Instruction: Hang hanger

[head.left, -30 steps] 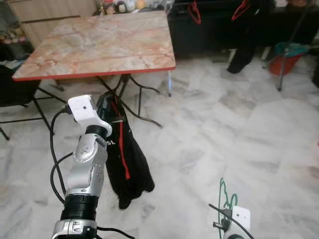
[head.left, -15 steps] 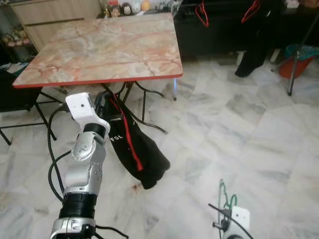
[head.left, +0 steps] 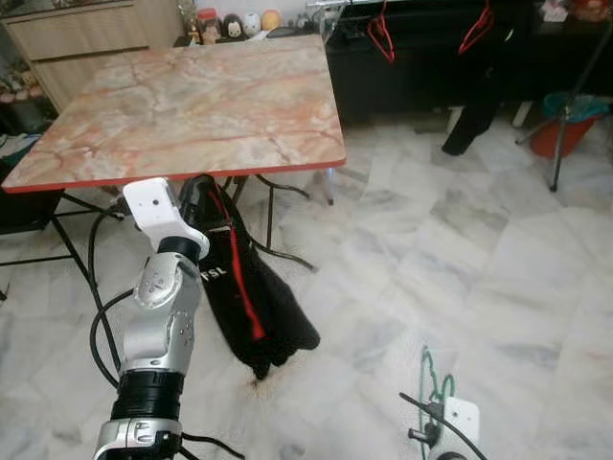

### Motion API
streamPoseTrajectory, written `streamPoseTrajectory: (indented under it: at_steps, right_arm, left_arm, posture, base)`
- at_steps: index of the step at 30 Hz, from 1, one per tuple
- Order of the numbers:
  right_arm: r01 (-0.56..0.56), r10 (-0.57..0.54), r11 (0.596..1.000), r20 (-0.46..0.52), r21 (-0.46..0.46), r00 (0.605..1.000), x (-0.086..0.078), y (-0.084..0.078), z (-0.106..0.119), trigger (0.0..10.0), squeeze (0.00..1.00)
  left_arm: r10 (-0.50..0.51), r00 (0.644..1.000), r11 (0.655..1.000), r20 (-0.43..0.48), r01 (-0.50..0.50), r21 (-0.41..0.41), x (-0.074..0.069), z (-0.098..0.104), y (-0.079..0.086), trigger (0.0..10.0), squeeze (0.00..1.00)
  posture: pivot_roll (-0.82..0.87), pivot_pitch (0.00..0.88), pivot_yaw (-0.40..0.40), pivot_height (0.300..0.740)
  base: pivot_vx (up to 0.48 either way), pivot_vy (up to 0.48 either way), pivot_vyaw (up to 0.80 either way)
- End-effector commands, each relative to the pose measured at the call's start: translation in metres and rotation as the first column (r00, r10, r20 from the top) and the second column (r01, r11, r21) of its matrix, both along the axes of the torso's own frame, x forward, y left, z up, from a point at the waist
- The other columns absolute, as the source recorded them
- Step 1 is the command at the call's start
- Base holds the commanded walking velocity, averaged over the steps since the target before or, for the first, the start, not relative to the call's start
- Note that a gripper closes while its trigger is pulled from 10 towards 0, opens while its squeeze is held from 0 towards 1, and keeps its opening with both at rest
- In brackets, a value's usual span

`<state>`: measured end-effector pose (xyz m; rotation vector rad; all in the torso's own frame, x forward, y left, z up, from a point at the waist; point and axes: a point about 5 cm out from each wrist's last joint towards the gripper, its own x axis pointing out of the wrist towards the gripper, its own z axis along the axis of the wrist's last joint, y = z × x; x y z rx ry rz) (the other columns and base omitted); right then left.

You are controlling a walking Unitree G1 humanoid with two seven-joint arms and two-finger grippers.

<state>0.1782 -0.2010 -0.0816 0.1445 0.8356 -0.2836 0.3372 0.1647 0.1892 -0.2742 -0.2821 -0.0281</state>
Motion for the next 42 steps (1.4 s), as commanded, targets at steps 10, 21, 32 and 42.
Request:
streamPoseTrajectory:
  at_steps: [10, 21, 32, 42]
  right_arm:
    - [0.001, -0.001, 1.000, -0.011, 0.013, 1.000, -0.0006, 0.0037, -0.0012, 10.0, 0.00]
    - [-0.004, 0.004, 1.000, -0.012, 0.013, 1.000, -0.0001, 0.0041, -0.0011, 10.0, 0.00]
    - [-0.007, 0.007, 1.000, -0.017, 0.009, 1.000, -0.0015, 0.0038, -0.0017, 10.0, 0.00]
    - [-0.013, 0.013, 1.000, -0.018, 0.009, 1.000, -0.0017, 0.0041, -0.0019, 10.0, 0.00]
  left_arm:
    - [0.008, 0.999, 1.000, 0.053, -0.009, 0.024, 0.0011, 0.0146, 0.0022, 10.0, 0.00]
    - [0.004, 0.998, 1.000, 0.056, -0.005, 0.026, 0.0009, 0.0152, 0.0021, 10.0, 0.00]
    - [-0.005, 0.999, 1.000, 0.047, 0.003, 0.030, 0.0002, 0.0120, 0.0003, 10.0, 0.00]
    - [-0.010, 0.999, 0.999, 0.049, 0.009, 0.031, 0.0006, 0.0125, -0.0006, 10.0, 0.00]
  posture:
    - [-0.17, 0.029, 0.077, 0.740]
    - [-0.16, 0.019, 0.079, 0.740]
    - [-0.17, 0.000, 0.087, 0.740]
    - [-0.17, 0.000, 0.092, 0.740]
  base:
    - [0.278, 0.000, 0.00]
    - [0.279, 0.000, 0.00]
    - [0.278, 0.000, 0.00]
    - [0.280, 0.000, 0.00]
